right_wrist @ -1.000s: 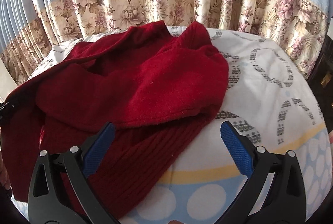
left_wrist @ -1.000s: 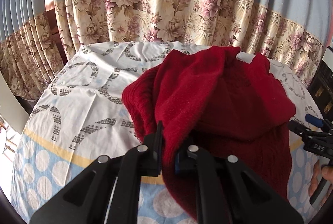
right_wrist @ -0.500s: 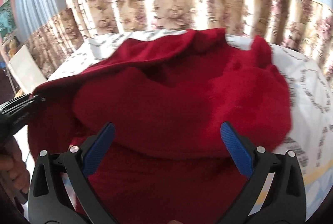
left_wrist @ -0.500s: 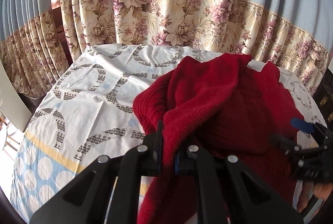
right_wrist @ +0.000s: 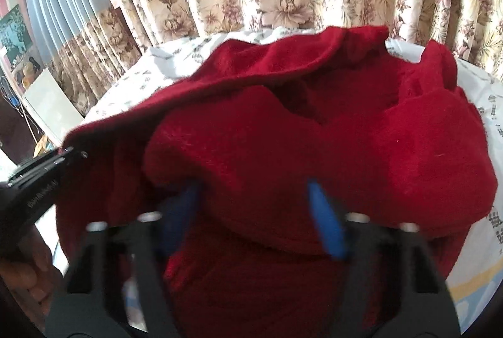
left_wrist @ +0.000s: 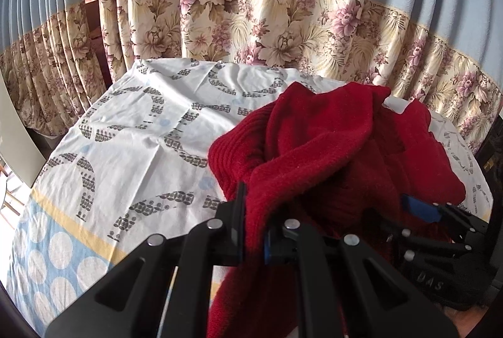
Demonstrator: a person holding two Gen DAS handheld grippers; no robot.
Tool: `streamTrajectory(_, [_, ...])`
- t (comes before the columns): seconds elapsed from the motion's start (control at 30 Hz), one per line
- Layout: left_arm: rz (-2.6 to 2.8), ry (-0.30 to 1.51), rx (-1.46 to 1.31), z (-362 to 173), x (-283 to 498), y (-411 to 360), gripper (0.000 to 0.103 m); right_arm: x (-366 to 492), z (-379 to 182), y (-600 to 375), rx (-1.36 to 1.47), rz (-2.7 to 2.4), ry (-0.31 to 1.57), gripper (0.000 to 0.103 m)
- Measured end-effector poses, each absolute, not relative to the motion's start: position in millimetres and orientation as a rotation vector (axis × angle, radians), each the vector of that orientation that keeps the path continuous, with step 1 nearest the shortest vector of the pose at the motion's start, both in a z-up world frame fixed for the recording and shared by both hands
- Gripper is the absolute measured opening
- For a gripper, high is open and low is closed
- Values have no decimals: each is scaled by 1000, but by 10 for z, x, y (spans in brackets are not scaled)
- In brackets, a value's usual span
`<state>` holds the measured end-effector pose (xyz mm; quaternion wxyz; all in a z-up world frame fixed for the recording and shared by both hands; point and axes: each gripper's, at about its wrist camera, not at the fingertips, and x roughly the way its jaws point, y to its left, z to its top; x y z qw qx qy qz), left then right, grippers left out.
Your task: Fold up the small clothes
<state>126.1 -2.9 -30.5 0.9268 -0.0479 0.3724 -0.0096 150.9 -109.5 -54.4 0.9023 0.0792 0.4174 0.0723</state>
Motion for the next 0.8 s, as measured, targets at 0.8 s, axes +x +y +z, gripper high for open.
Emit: streamTrajectory(0.8, [239,642,-82,368,1734,1152,8,724,361,-4153,17,-615,626,13])
